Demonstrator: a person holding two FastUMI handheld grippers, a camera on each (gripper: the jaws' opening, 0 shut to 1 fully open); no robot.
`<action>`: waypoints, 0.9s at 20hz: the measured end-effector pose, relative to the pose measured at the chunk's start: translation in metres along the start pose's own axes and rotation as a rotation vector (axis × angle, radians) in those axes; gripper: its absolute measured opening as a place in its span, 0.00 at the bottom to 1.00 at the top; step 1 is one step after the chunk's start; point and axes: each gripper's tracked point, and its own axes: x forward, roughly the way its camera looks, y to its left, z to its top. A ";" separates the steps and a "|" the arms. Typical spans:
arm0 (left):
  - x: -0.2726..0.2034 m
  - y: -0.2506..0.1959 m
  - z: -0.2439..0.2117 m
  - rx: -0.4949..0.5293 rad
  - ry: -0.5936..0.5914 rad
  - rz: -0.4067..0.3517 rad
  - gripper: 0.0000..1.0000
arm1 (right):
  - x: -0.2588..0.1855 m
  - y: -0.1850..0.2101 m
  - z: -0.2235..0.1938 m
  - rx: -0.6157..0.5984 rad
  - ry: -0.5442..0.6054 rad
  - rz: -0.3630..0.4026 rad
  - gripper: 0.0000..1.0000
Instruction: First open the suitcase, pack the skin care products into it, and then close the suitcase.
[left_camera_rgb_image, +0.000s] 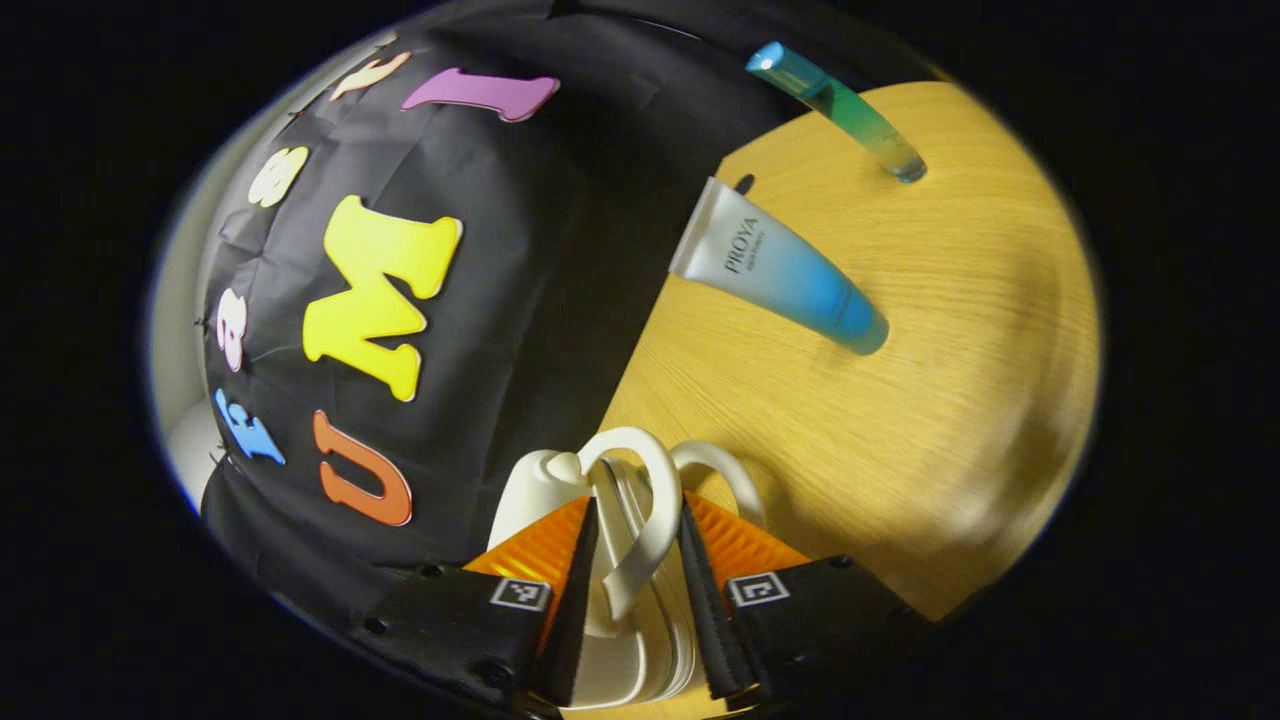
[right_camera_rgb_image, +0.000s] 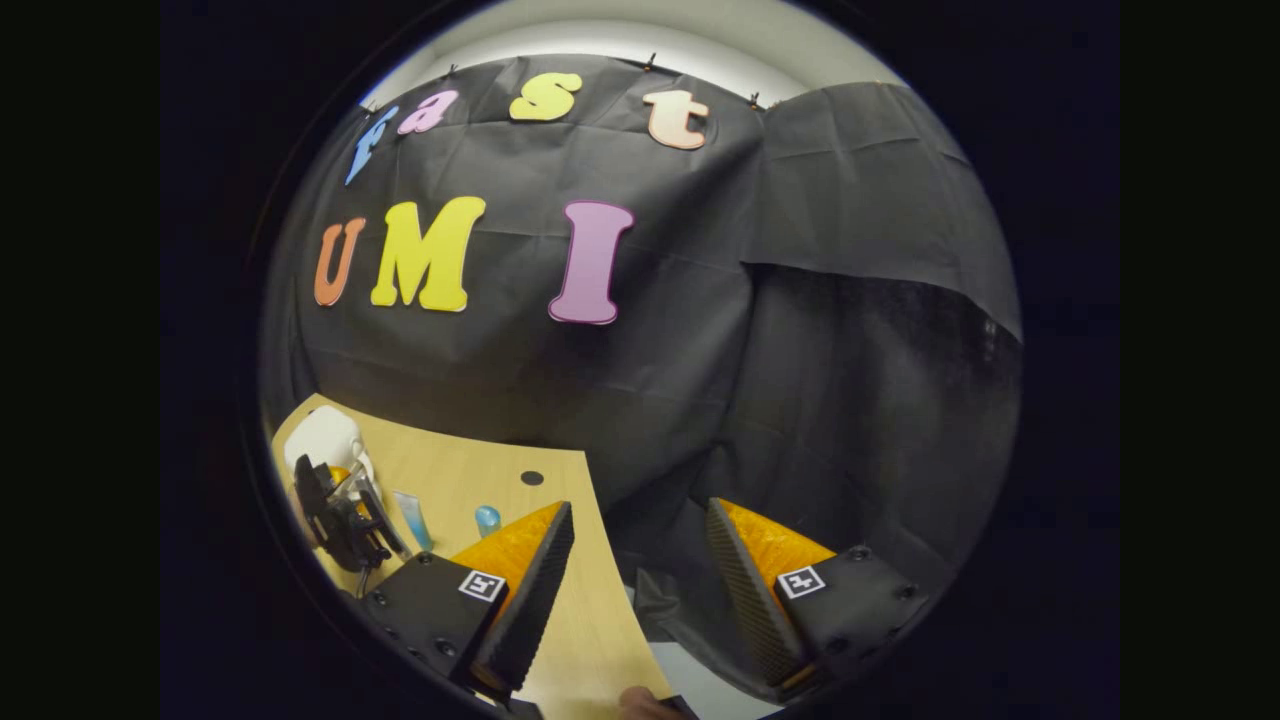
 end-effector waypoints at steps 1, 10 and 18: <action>-0.002 0.002 -0.003 0.016 0.013 0.001 0.42 | 0.001 0.003 -0.002 -0.003 0.006 0.004 0.80; -0.023 0.050 0.001 -0.144 0.027 -0.031 0.03 | -0.001 0.037 0.006 -0.013 0.009 0.045 0.80; -0.048 0.188 -0.042 -0.422 -0.013 0.034 0.03 | 0.001 0.111 0.027 -0.007 -0.001 0.106 0.80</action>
